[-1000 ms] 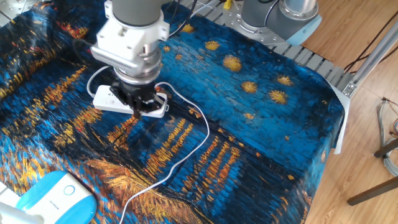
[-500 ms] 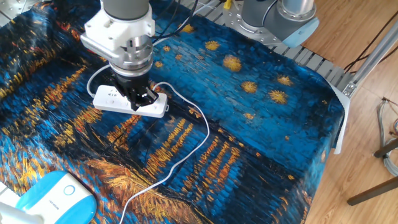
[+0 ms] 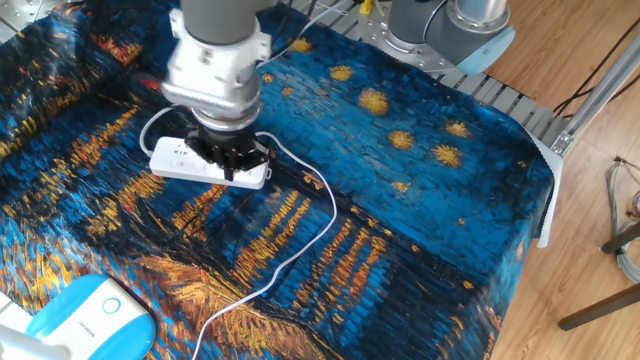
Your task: Plug in the power cord of the desk lamp, turn on the socket, and light up the desk lamp
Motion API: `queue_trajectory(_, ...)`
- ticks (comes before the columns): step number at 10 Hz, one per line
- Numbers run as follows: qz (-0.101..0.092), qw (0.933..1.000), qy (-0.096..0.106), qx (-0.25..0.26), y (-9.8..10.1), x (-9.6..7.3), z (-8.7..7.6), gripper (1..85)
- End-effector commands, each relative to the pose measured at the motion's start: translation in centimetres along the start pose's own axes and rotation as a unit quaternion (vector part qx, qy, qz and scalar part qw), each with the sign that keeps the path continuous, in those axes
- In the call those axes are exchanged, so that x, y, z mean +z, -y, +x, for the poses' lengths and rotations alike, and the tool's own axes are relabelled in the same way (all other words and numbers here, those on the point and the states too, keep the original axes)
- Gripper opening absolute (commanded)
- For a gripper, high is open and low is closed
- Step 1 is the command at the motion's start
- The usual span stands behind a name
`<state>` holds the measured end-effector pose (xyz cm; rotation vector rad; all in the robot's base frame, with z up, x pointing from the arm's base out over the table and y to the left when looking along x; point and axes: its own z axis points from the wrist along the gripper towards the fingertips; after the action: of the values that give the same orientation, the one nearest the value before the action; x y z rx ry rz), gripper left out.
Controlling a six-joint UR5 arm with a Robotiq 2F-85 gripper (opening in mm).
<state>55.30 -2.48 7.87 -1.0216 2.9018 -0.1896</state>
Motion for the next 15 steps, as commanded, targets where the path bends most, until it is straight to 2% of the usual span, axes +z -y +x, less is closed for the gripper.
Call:
queue_trajectory(1,-0.040,0.9693,0.006,-0.243,-2.1,2.1,0.1,1.3)
queue_trajectory(2,-0.017,0.9610,-0.002,-0.276,-1.5,1.9,0.1,1.3)
queue_trajectory(3,-0.001,0.9430,-0.029,-0.332,-0.5,2.2,1.2,1.3)
queue_trajectory(4,-0.010,0.9220,-0.038,-0.385,-0.7,2.8,2.2,1.3)
queue_trajectory(5,-0.007,0.9086,-0.041,-0.416,-0.2,3.2,2.8,1.3)
queue_trajectory(7,-0.055,0.8928,-0.028,-0.446,-2.5,3.2,3.5,1.3)
queue_trajectory(8,-0.082,0.8877,-0.017,-0.453,-4.1,3.0,3.6,1.3)
queue_trajectory(9,-0.097,0.8812,-0.015,-0.463,-4.9,2.8,3.7,1.3)
queue_trajectory(11,-0.066,0.8718,-0.030,-0.484,-2.9,3.3,3.6,1.3)
queue_trajectory(13,-0.041,0.8660,-0.036,-0.497,-1.5,3.7,3.0,1.3)
queue_trajectory(15,-0.047,0.8591,-0.031,-0.509,-1.6,4.1,2.5,1.3)
